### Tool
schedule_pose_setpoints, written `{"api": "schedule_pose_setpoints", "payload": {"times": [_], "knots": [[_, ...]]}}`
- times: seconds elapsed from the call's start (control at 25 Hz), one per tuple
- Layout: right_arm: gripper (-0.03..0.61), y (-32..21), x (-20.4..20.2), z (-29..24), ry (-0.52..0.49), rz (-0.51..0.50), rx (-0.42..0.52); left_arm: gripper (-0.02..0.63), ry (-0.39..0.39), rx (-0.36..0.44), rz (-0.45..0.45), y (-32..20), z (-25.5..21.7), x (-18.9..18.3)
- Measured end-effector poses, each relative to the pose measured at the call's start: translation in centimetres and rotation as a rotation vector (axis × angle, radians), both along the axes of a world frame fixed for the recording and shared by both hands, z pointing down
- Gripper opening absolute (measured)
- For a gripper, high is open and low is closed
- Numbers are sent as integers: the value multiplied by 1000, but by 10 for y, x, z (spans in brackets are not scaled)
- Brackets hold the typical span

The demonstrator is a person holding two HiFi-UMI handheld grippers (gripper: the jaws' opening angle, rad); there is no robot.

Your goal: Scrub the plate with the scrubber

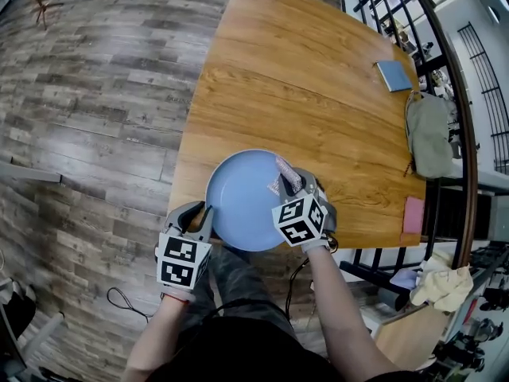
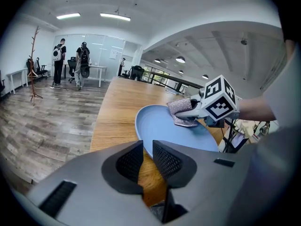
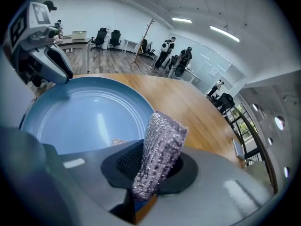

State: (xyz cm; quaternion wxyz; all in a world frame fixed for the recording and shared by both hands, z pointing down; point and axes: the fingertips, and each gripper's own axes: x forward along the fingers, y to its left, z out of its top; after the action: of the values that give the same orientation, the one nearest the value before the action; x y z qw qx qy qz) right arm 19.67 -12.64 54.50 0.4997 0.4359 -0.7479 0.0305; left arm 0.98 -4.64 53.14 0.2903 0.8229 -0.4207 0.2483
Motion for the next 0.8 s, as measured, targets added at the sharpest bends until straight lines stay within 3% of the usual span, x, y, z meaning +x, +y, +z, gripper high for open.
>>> {"api": "schedule_pose_setpoints", "payload": {"times": [0.2, 0.48, 0.8], "knots": [[75, 20, 13, 1, 20, 51, -25, 60, 11, -6, 1, 0, 0, -1], [74, 46, 16, 3, 102, 32, -97, 60, 6, -3, 9, -1, 0, -1], [75, 75, 4, 3, 61, 53, -160, 60, 23, -11, 16, -1, 1, -1]]}}
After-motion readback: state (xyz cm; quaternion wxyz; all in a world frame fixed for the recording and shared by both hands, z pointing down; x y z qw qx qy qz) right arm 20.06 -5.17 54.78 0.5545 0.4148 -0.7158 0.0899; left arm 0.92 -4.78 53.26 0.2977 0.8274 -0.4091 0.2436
